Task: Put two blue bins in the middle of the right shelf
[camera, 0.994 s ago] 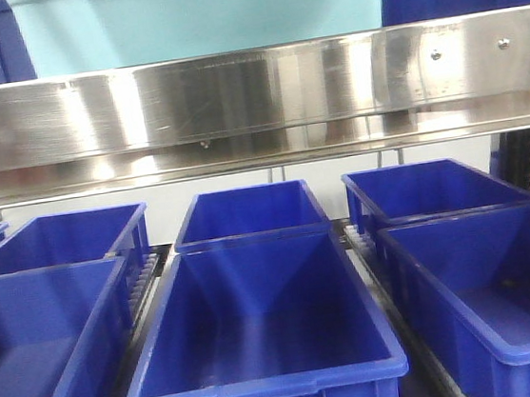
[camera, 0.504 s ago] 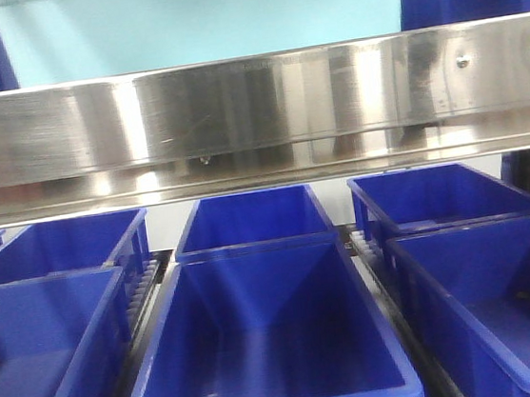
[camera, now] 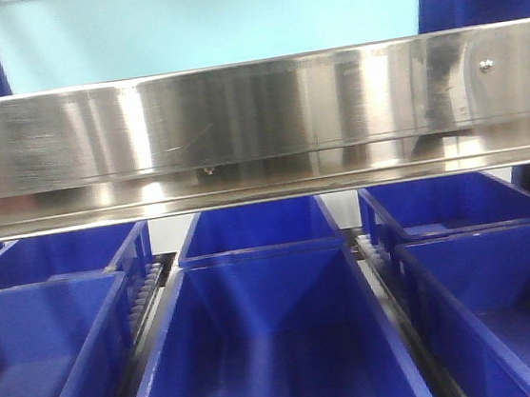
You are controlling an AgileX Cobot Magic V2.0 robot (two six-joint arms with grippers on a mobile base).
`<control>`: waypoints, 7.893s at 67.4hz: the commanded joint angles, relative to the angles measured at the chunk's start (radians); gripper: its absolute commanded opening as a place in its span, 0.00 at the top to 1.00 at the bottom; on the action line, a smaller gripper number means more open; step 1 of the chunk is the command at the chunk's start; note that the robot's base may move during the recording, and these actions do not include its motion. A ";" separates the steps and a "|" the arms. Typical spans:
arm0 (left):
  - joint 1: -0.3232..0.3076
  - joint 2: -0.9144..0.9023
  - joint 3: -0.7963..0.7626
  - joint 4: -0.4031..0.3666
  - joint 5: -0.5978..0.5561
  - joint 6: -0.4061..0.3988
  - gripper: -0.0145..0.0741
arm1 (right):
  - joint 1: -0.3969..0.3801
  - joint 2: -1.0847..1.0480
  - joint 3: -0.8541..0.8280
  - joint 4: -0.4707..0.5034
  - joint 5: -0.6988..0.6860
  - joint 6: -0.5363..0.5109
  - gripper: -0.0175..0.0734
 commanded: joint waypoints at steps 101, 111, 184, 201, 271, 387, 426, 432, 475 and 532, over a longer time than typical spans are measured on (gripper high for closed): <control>0.092 0.069 -0.008 -0.103 -0.071 -0.044 0.96 | 0.006 0.078 -0.008 0.022 -0.171 -0.046 0.98; 0.092 0.116 -0.008 -0.103 -0.047 -0.044 0.96 | 0.006 0.107 -0.008 0.022 -0.178 -0.046 0.98; 0.094 0.100 -0.008 -0.042 0.163 0.010 0.15 | 0.006 0.136 -0.123 0.003 0.181 -0.046 0.23; 0.094 0.100 0.069 -0.027 0.163 0.010 0.15 | 0.006 0.145 -0.072 0.002 0.257 -0.046 0.27; 0.094 0.100 0.281 -0.114 0.163 -0.011 0.15 | 0.006 0.159 0.150 0.064 0.284 -0.043 0.27; 0.087 0.013 -0.013 -0.198 0.152 -0.014 0.96 | 0.006 -0.017 0.053 0.086 0.072 -0.043 0.98; 0.087 0.013 -0.041 -0.213 0.127 -0.014 0.96 | 0.006 -0.017 -0.002 0.086 0.075 -0.043 0.98; 0.087 0.013 -0.041 -0.213 0.127 -0.014 0.96 | 0.006 -0.017 -0.002 0.086 0.067 -0.043 0.98; 0.087 0.013 -0.041 -0.213 0.127 -0.014 0.96 | 0.006 -0.017 -0.002 0.086 0.063 -0.043 0.98; 0.087 0.015 -0.041 -0.213 0.104 -0.014 0.96 | 0.006 -0.015 -0.002 0.086 0.005 -0.043 0.98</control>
